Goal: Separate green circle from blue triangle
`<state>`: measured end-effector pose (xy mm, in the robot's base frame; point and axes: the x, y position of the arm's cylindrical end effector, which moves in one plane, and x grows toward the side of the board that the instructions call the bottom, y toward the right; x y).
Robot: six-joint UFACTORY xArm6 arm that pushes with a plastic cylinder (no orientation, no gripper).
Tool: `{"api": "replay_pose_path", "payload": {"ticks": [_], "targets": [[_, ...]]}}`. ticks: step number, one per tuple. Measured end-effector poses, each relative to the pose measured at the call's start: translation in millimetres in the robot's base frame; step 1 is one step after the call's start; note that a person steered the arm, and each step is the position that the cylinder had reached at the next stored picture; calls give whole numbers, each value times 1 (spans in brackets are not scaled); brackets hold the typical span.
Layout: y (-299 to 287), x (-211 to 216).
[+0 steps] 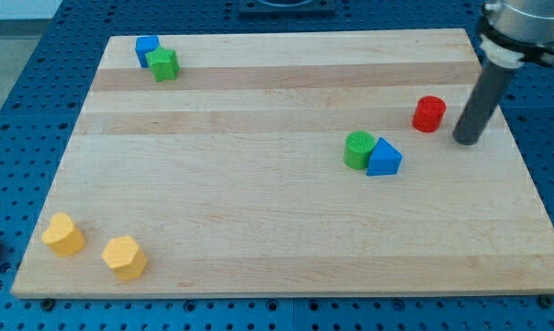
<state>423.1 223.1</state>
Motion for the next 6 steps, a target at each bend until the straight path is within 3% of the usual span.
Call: {"api": "replay_pose_path", "payload": {"ticks": [1,3,4,5,6], "targets": [[-6,22],[-214,23],[-207,6],[-259,-20],[-311,7]]}}
